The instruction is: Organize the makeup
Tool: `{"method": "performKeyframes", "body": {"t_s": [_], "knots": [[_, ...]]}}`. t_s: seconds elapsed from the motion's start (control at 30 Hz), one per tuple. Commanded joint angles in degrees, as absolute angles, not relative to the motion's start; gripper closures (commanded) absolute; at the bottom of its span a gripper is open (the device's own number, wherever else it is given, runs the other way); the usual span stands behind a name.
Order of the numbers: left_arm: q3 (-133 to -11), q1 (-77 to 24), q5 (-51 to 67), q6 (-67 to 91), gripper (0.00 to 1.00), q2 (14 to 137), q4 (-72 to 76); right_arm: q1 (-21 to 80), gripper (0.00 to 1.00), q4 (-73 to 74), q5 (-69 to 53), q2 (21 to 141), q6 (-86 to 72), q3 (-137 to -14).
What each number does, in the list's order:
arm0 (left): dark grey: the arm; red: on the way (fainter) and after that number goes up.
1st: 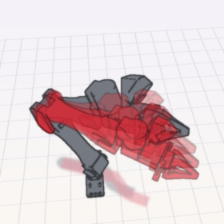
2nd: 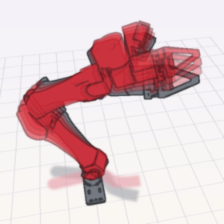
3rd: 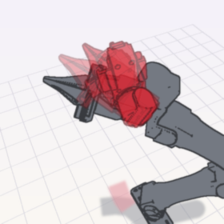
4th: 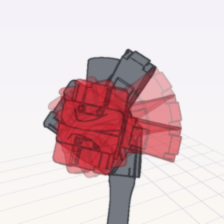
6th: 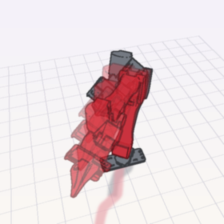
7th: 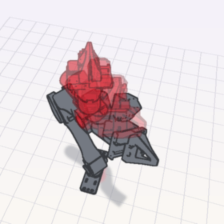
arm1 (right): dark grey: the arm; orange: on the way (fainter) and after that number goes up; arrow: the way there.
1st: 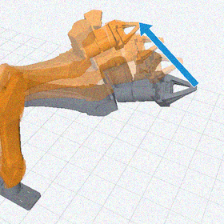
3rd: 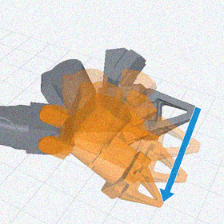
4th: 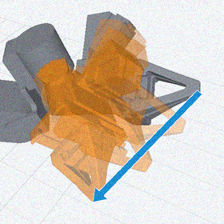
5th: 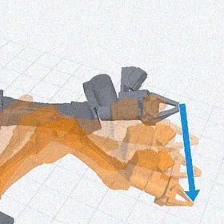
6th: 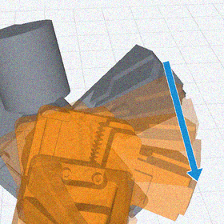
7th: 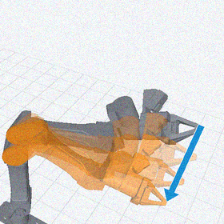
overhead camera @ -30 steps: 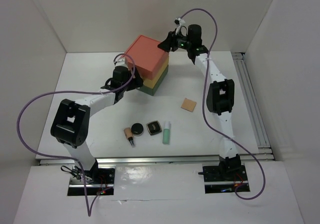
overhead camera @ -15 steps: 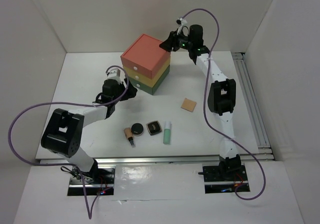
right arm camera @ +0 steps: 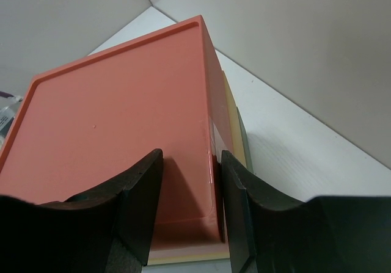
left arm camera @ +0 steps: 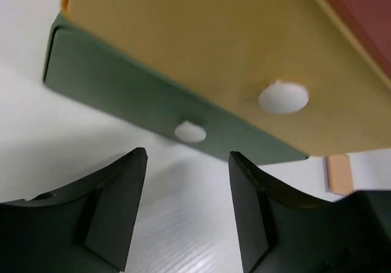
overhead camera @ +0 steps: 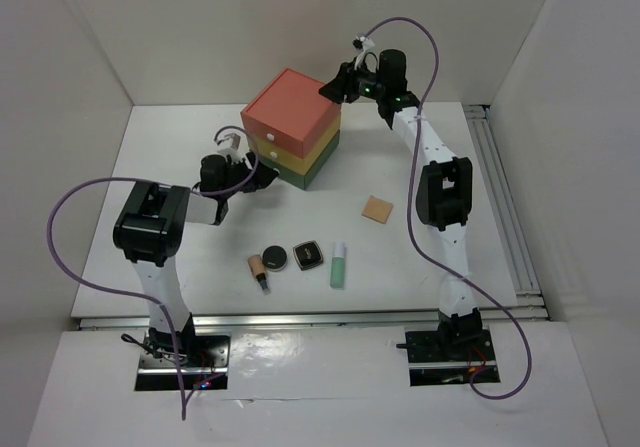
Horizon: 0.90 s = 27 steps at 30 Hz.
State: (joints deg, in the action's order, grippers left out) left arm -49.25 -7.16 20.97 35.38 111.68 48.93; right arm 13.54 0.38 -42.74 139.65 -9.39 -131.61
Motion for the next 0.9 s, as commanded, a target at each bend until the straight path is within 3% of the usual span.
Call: {"method": "performKeyframes", "body": {"t_s": [0.0,0.2,0.87], "knots": [[-53.3,-7.1,24.4,37.0,0.31,114.1,56.4,14.7,0.51,1.8,-45.6,137.9,-8.8,-130.2],[-59.5,-7.1,25.2,37.7,0.34,119.3,52.7,14.7,0.51,1.3,-45.6,137.9,-8.8,-130.2],[-59.5,-8.3,26.8,40.4,0.52,121.4,55.5,14.7,0.52,0.7,-44.0,137.4,-9.3,-128.1]]}}
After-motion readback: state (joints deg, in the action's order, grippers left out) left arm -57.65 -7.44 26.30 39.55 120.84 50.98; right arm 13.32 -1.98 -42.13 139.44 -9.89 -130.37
